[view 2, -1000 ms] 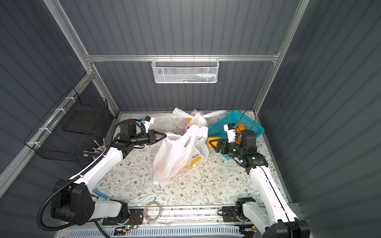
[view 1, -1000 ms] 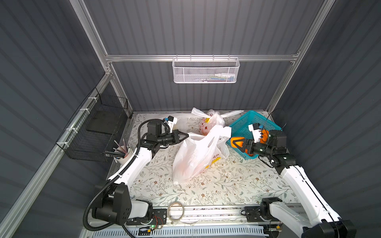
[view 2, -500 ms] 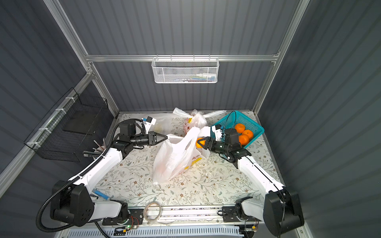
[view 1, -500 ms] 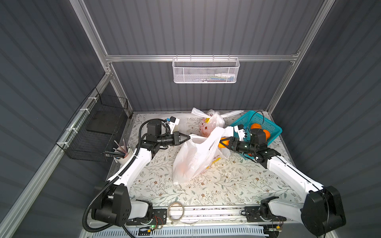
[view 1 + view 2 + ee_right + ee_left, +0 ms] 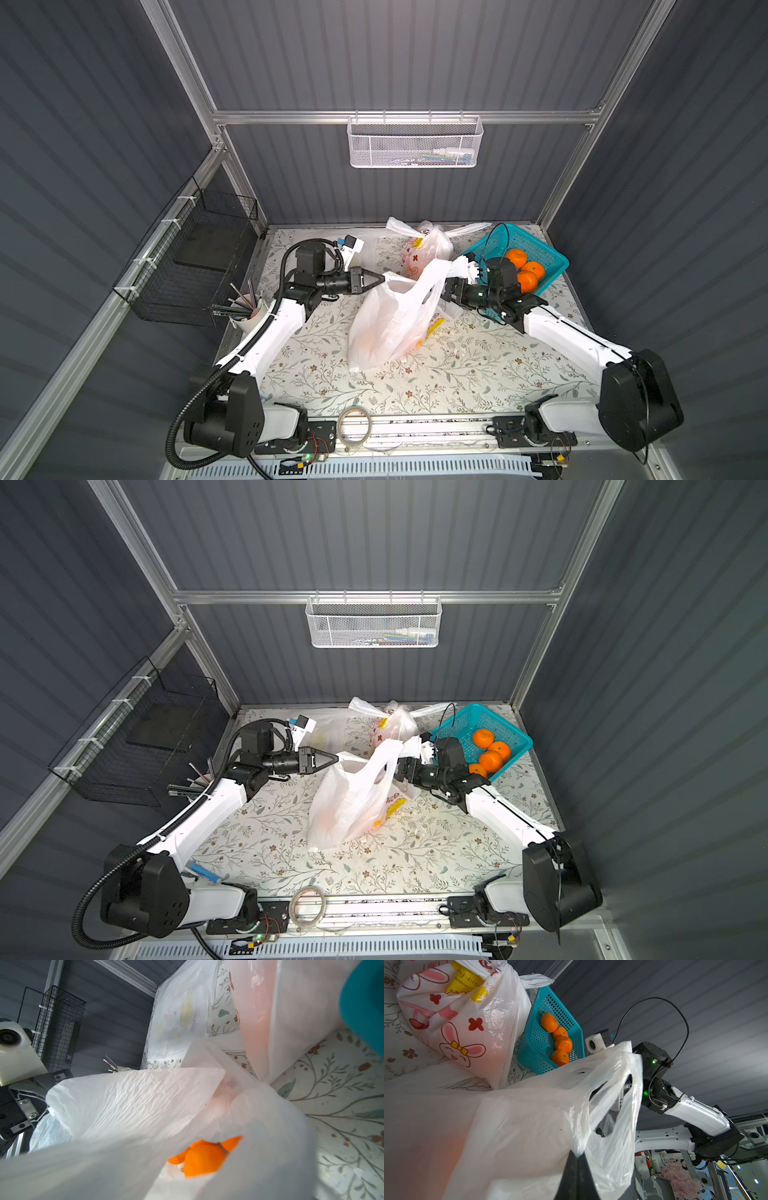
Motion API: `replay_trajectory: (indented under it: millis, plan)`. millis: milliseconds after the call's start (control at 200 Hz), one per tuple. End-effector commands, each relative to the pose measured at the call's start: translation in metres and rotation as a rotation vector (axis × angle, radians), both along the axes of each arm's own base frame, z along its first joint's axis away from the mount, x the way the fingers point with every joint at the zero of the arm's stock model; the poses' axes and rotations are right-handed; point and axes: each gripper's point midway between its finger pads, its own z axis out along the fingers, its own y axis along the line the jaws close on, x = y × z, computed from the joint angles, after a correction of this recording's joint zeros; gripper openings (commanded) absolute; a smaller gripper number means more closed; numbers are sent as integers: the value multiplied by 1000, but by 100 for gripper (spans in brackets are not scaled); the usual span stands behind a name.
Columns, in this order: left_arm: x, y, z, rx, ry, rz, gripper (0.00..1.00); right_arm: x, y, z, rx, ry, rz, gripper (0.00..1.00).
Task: Place the oranges into plastic bags & tie knots
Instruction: Place the orange in the plastic bag.
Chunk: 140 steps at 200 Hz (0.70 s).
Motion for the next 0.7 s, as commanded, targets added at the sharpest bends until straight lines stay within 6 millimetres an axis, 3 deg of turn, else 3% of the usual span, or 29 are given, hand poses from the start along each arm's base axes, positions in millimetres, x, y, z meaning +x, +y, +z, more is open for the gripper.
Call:
replay_trajectory:
  millis: [0,315,465,565,695]
  plan:
    - [-3,1,2,0,-24,-7,0,-8,-15,7,-63,-47,-33,94]
    - [7,2,-2,10,-27,20,0,-53,-62,19,-187,-83,-95,94]
    - [9,2,-3,9,-27,26,0,-66,-86,47,-195,-166,-140,99]
    - [9,1,-3,8,-28,24,0,-62,-86,75,-90,-187,-122,99]
    - [9,1,-3,9,-26,25,0,-54,-71,99,22,-166,-54,96]
